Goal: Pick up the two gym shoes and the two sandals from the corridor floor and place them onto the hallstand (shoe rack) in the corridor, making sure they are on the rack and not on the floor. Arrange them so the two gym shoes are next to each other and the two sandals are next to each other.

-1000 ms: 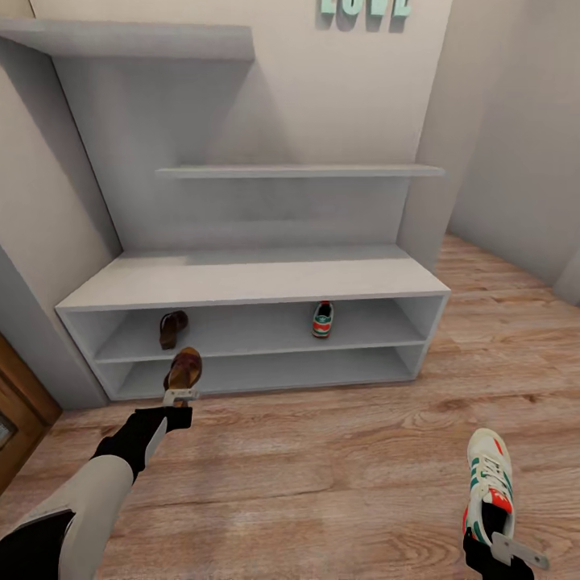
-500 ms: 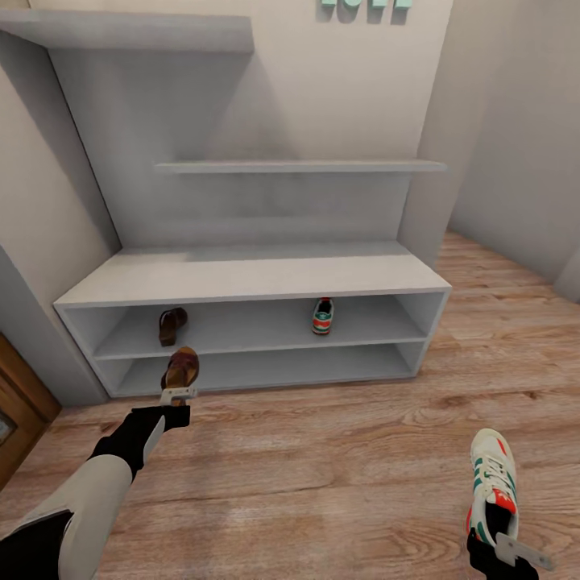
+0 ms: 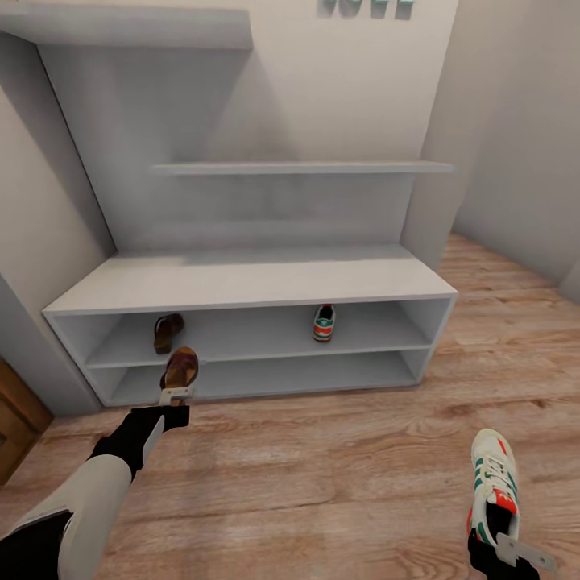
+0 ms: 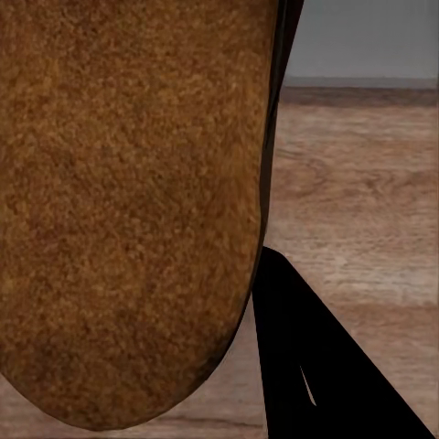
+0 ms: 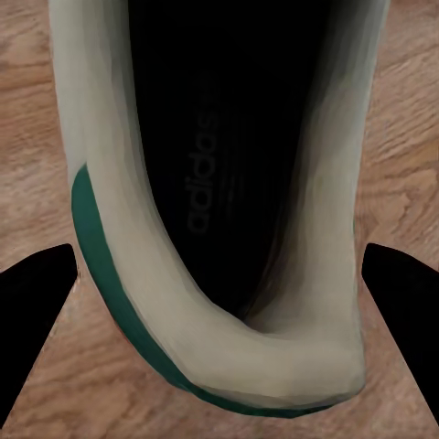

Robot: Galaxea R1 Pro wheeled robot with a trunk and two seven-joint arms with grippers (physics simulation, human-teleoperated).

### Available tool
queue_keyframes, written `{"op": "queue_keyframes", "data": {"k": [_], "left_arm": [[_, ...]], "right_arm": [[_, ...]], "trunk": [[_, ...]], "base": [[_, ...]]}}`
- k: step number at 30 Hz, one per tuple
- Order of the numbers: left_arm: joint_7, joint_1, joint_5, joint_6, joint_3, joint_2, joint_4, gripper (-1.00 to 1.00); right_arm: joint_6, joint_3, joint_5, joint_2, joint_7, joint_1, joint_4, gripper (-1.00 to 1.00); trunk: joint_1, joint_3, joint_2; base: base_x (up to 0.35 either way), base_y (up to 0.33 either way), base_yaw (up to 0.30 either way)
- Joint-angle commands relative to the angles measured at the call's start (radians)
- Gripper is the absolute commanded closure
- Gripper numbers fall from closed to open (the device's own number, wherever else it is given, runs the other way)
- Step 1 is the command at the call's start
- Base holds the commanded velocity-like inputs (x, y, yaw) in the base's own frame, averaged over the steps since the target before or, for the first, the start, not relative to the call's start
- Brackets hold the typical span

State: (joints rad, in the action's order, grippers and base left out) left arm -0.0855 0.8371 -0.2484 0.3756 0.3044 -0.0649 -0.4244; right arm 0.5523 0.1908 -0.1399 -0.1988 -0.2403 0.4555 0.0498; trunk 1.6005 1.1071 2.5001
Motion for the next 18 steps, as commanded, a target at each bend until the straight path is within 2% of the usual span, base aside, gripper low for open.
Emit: {"op": "queue_keyframes", "data": {"k": [1,11,18], "left_arm": [[-0.011,0.000,-0.014,0.005,0.008,0.001,-0.002,1.00],[-0.011,0.000,-0.014,0.005,0.008,0.001,-0.002,1.00],[-0.015,0.000,-0.014,0.005,0.008,0.001,-0.002,1.00]], "right_arm": [[0.005,-0.004,-0.010,0.000,0.003,0.001,-0.001,1.00],[0.005,-0.004,-0.010,0.000,0.003,0.000,-0.001,1.00],[0.005,-0.004,-0.010,0.000,0.003,0.000,-0.001,1.00]], "trunk": [[0.000,0.001,0.000],[0.000,0.001,0.000],[0.000,0.001,0.000]], "base": [[0.318,0.000,0.000],[0.307,0.000,0.000],[0.114,0.011,0.000]]}}
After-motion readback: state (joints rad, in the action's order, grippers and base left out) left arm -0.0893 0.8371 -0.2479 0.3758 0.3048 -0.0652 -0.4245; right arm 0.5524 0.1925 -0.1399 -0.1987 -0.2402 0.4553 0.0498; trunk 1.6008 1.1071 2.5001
